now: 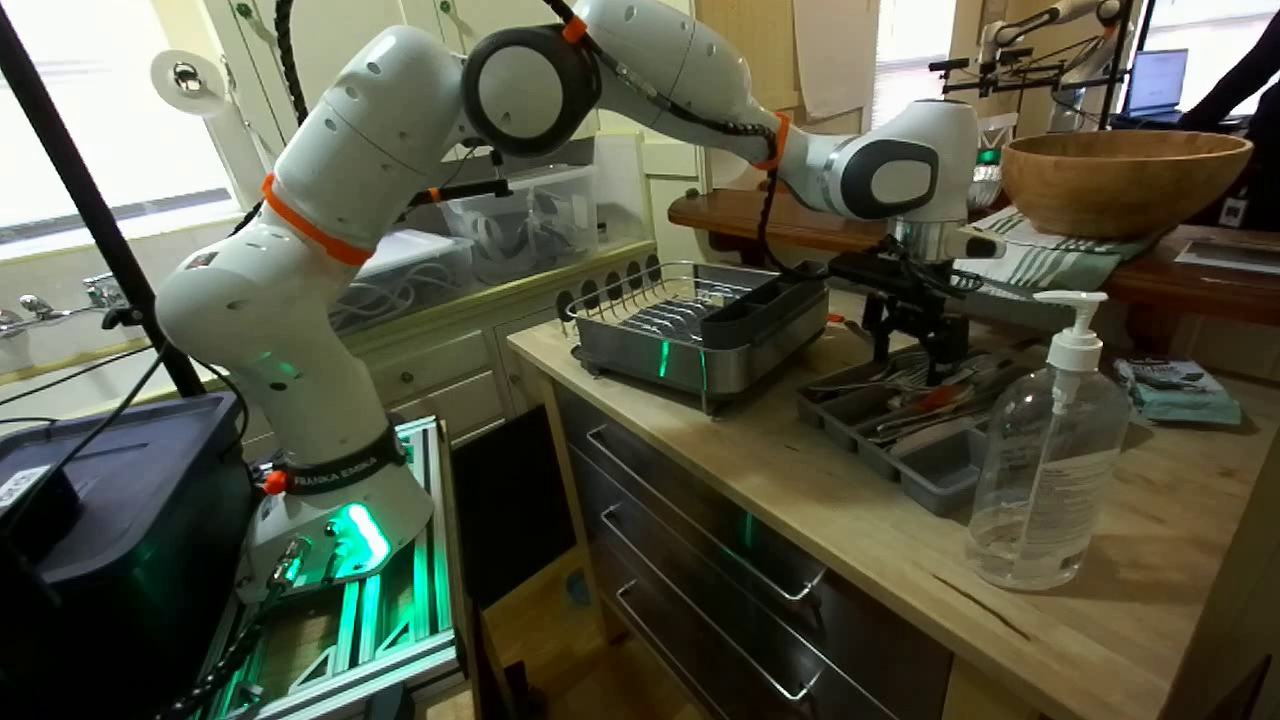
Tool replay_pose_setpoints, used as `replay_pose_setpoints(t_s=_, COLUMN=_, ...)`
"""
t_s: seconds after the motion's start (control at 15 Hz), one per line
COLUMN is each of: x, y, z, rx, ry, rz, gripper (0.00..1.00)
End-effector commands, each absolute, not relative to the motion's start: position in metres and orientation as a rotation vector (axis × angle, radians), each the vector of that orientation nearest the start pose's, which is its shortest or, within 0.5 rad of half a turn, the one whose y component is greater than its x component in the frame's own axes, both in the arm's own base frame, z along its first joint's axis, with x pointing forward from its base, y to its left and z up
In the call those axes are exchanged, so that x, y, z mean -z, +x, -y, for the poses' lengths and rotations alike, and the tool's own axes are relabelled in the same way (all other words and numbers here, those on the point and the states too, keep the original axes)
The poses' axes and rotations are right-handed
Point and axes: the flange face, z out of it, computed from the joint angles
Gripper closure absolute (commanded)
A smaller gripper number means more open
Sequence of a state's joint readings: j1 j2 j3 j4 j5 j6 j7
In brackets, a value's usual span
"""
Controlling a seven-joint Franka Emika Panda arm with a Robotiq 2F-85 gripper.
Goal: Place some cutlery on the dishrack.
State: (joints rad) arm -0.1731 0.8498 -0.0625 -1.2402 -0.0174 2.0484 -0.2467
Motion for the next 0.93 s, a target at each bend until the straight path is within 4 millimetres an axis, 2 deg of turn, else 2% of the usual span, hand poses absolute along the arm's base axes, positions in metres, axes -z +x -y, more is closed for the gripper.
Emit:
replay_pose_setpoints(t_s=0.0, x=-0.234, y=0.734, z=0.166, rx=-0.132, ry=-3.183, rz=0.074, gripper=0.0)
replay_pose_setpoints(t_s=0.33, x=-0.222, y=0.734, z=0.168, rx=-0.17, ry=-3.163, rz=0.079, gripper=0.01)
replay_pose_setpoints(t_s=0.4, x=-0.22, y=0.734, z=0.169, rx=-0.181, ry=-3.157, rz=0.082, gripper=0.26)
replay_pose_setpoints(t_s=0.53, x=-0.216, y=0.734, z=0.168, rx=-0.207, ry=-3.146, rz=0.089, gripper=0.3)
replay_pose_setpoints(t_s=0.87, x=-0.222, y=0.736, z=0.161, rx=-0.227, ry=-3.126, rz=0.103, gripper=0.69)
